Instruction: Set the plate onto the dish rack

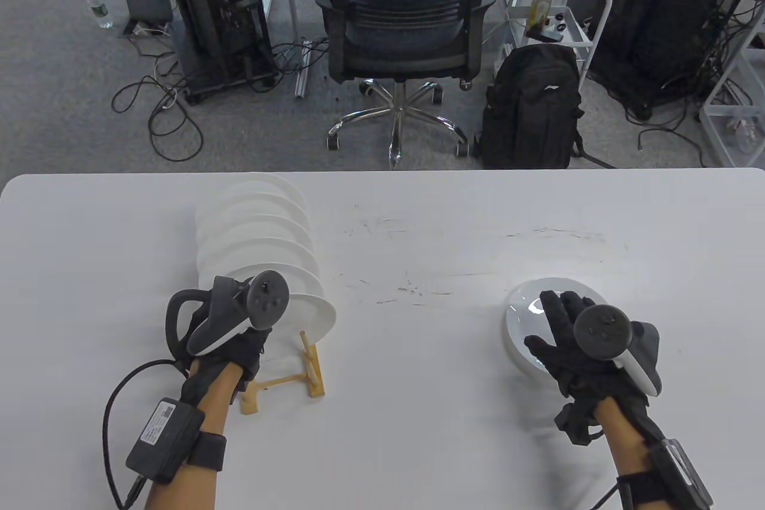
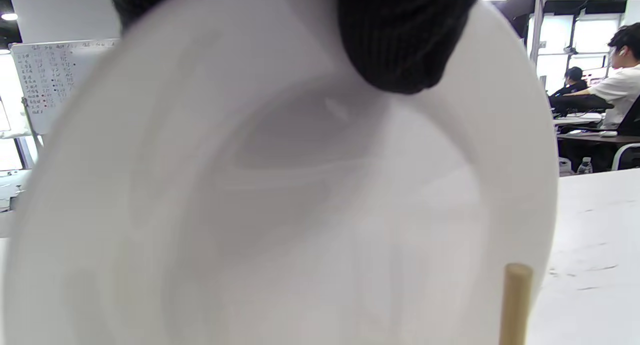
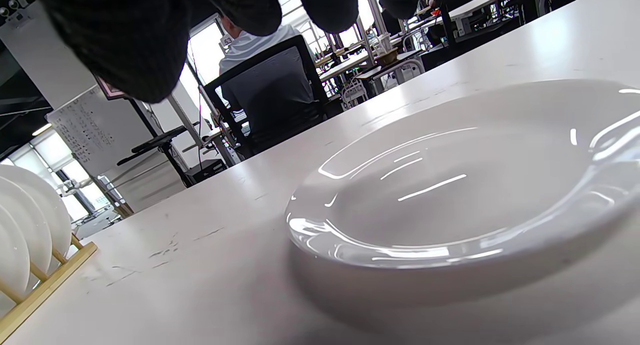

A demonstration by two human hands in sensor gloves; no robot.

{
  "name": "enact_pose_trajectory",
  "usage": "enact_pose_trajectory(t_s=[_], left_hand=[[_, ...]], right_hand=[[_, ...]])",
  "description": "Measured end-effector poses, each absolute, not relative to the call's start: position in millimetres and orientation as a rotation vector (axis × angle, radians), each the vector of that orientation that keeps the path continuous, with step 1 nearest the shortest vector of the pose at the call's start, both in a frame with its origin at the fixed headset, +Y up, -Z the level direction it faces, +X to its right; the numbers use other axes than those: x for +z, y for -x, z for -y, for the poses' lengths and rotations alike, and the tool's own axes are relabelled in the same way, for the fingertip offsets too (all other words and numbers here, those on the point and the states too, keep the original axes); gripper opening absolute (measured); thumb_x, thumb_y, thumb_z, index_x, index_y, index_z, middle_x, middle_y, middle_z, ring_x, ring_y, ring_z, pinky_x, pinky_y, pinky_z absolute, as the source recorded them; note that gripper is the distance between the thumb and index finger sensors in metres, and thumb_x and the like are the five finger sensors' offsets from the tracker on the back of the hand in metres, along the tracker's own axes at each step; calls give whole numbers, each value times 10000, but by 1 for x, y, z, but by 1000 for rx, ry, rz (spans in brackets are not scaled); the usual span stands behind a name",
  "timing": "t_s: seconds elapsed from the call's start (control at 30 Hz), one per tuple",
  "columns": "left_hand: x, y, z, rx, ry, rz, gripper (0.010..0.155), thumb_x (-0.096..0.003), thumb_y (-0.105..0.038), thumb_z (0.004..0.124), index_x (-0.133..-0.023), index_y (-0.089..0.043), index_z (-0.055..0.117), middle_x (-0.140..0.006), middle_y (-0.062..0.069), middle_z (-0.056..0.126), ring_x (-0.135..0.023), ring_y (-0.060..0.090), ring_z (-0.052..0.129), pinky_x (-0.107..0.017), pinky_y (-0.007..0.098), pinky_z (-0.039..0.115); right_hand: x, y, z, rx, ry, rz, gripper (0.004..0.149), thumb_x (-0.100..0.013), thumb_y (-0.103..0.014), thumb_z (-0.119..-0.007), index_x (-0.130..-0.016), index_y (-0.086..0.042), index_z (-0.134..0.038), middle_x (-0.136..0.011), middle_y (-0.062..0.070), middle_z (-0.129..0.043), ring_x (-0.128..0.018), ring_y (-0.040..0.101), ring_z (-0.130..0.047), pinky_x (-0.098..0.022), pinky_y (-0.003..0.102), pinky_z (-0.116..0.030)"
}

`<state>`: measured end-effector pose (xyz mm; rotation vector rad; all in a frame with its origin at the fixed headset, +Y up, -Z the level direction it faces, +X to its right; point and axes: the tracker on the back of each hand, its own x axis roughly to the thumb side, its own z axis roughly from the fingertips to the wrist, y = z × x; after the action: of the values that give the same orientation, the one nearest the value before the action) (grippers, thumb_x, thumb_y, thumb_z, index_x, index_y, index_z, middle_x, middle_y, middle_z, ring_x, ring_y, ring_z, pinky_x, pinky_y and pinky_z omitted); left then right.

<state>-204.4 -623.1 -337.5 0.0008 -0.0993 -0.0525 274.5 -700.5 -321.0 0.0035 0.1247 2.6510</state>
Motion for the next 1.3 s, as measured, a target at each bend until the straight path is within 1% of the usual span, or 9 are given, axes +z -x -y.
enact_pose_trajectory(t_s=[0.1, 0.17, 0.33, 0.43, 0.63, 0.83, 1.1, 1.23, 1.3], left_hand=[[-340, 206, 620, -38, 37, 74, 461, -491, -311, 804, -948, -256, 831, -900, 62, 954, -750, 366, 1017, -577, 520, 810], [-338, 205, 611, 2, 74, 46, 504, -511, -332, 773, -1006, -237, 762, -986, 94, 873, -838, 413, 941, -637, 579, 738], [-319, 193, 573, 162, -34, 48, 634, -538, -460, 688, -1116, -212, 609, -1127, 166, 684, -991, 529, 738, -698, 707, 556], [-305, 176, 567, 238, -99, 104, 687, -542, -508, 660, -1150, -214, 531, -1189, 179, 555, -1063, 580, 573, -708, 748, 458], [-286, 135, 593, 333, -156, 190, 778, -535, -563, 633, -1178, -209, 372, -1228, 178, 366, -1092, 617, 371, -708, 767, 360], [-283, 103, 627, 435, -88, 298, 790, -519, -610, 640, -1184, -266, 387, -1238, 173, 328, -1104, 612, 278, -694, 790, 271], [-284, 102, 657, 310, -168, 300, 815, -494, -645, 642, -1168, -240, 428, -1222, 168, 392, -1101, 599, 342, -690, 789, 315], [-285, 104, 666, 319, -133, 295, 814, -494, -642, 642, -1167, -235, 430, -1219, 168, 401, -1098, 600, 350, -689, 789, 320], [-285, 103, 668, 322, -121, 298, 813, -494, -640, 642, -1166, -234, 430, -1218, 171, 400, -1097, 602, 349, -689, 788, 319]], right_hand=[[-321, -275, 700, 2641, -1, -129, 773, -505, -465, -726, -1112, -198, -330, -1183, 174, -233, -1051, 565, -222, -700, 769, -265], [-320, -275, 700, 2641, 3, -134, 774, -505, -464, -725, -1112, -195, -328, -1181, 177, -233, -1048, 568, -220, -699, 768, -263], [-320, -275, 700, 2639, 8, -147, 770, -507, -458, -722, -1111, -181, -330, -1178, 183, -230, -1045, 569, -213, -697, 768, -256], [-319, -274, 700, 2641, 8, -164, 770, -508, -456, -719, -1110, -179, -328, -1176, 186, -224, -1041, 572, -206, -696, 767, -252], [-319, -273, 701, 2640, 10, -202, 776, -509, -453, -717, -1108, -162, -319, -1170, 197, -210, -1031, 583, -201, -694, 764, -255], [-320, -275, 703, 2639, 30, -234, 780, -500, -440, -738, -1106, -140, -350, -1167, 202, -211, -1029, 588, -191, -671, 780, -183], [-325, -287, 704, 2594, 138, -271, 792, -466, -371, -819, -1093, -108, -415, -1153, 208, -156, -987, 586, -17, -598, 780, -9], [-325, -307, 703, 2586, 332, -180, 814, -453, -334, -853, -1091, -88, -410, -1144, 225, -184, -1017, 586, -149, -669, 777, -108], [-326, -317, 709, 2694, 499, -131, 790, -458, -337, -844, -1096, -139, -422, -1148, 225, -234, -1024, 587, -287, -721, 741, -281]])
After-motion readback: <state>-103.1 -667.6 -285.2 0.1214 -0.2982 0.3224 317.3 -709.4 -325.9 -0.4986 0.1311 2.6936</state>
